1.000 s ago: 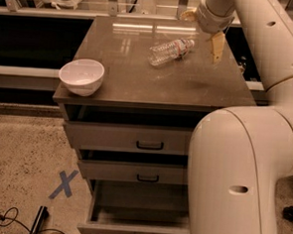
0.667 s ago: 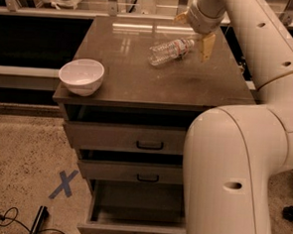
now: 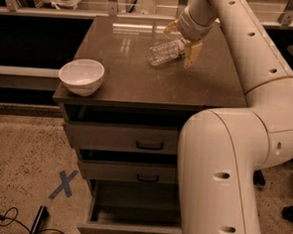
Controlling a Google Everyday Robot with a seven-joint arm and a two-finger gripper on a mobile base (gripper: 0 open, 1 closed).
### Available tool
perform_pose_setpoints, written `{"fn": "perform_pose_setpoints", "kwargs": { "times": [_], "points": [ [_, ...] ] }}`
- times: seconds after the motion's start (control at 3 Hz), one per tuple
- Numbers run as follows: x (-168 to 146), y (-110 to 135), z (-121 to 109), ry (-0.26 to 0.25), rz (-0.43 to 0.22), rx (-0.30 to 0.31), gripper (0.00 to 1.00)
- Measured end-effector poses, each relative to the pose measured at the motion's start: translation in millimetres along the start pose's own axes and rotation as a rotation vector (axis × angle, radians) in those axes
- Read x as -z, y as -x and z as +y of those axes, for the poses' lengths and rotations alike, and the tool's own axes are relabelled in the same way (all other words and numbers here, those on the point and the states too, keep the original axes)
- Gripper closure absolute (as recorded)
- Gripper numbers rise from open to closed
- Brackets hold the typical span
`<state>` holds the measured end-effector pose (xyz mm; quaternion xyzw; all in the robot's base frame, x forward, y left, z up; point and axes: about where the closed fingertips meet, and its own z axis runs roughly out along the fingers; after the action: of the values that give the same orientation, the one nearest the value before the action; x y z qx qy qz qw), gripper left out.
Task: Place water bottle into bottom drawer
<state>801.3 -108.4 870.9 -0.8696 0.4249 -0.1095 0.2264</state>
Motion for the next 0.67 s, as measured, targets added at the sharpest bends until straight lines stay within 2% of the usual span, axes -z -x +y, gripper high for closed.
{"fn": "perform_pose_setpoints", "kwargs": {
  "times": [0.33, 0.67],
  "points": [
    [-10.7, 9.7, -4.7, -0.01, -0.048, 0.0, 0.22],
    [-20.2, 20.7, -11.9, -0.004, -0.073, 0.028, 0.25]
  ]
}}
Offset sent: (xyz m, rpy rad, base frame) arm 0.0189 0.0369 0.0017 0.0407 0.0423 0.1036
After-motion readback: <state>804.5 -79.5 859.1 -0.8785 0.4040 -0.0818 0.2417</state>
